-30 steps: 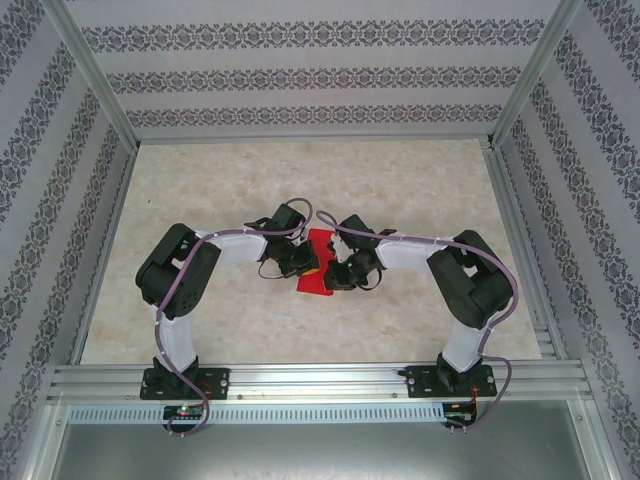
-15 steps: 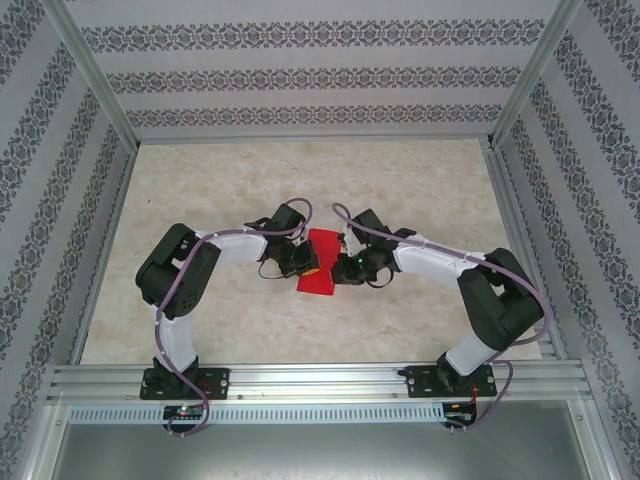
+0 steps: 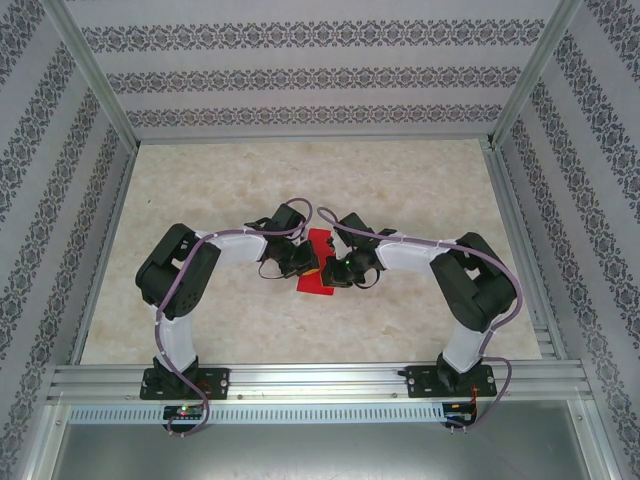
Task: Fold a paper plane with a square sheet of paper (pick it up from the middle)
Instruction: Fold the triangle a second time at the center of the table.
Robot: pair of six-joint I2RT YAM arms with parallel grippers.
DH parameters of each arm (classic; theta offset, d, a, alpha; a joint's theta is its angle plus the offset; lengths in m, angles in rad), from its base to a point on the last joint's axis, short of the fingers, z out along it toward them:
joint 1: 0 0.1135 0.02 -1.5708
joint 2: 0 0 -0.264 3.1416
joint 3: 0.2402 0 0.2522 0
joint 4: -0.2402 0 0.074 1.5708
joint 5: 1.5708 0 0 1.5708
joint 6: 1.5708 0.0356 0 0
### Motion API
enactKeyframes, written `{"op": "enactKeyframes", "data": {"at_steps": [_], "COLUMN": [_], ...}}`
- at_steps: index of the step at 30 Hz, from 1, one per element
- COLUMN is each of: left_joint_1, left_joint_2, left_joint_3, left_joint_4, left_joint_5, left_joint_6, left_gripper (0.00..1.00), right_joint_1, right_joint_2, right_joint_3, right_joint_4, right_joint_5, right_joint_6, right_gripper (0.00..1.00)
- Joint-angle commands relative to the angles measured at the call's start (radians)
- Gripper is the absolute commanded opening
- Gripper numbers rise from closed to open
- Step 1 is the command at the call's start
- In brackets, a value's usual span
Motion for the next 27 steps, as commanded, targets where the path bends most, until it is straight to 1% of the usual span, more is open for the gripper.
{"op": "enactKeyframes", "data": {"at_steps": [1, 7, 13, 18, 27], "left_joint_1": [-0.008, -0.007, -0.011, -0.033, -0.056], "left_joint_2": [-0.015, -0.084, -0.117, -0.104, -0.035], "left_joint_3": [-0.027, -0.02, -0.089, -0.123, -0.108], "left_joint_4": [-0.064, -0.015, 0.14, 0.199, 0.213], "left_joint_5": [-0.066, -0.041, 0.061, 0.092, 0.088], "left_joint_6": [-0.001, 0.029, -0.007, -0.027, -0.045], "left_gripper": [0.1, 0.11, 0.12, 0.11, 0.11], "right_joint_1": [-0.001, -0.004, -0.01, -0.015, -0.016], "right_joint_2": [0.027, 0.034, 0.033, 0.033, 0.033], "right_joint_3": [0.005, -0.018, -0.026, -0.027, -0.037], "right_joint_4": [0.011, 0.0, 0.009, 0.022, 0.032], "right_joint_5": [0.012, 0.019, 0.011, 0.0, -0.013], "right_joint_6": [0.003, -0.002, 0.001, 0.008, 0.006], "right_gripper": [0.08, 0.05, 0.04, 0.04, 0.03]}}
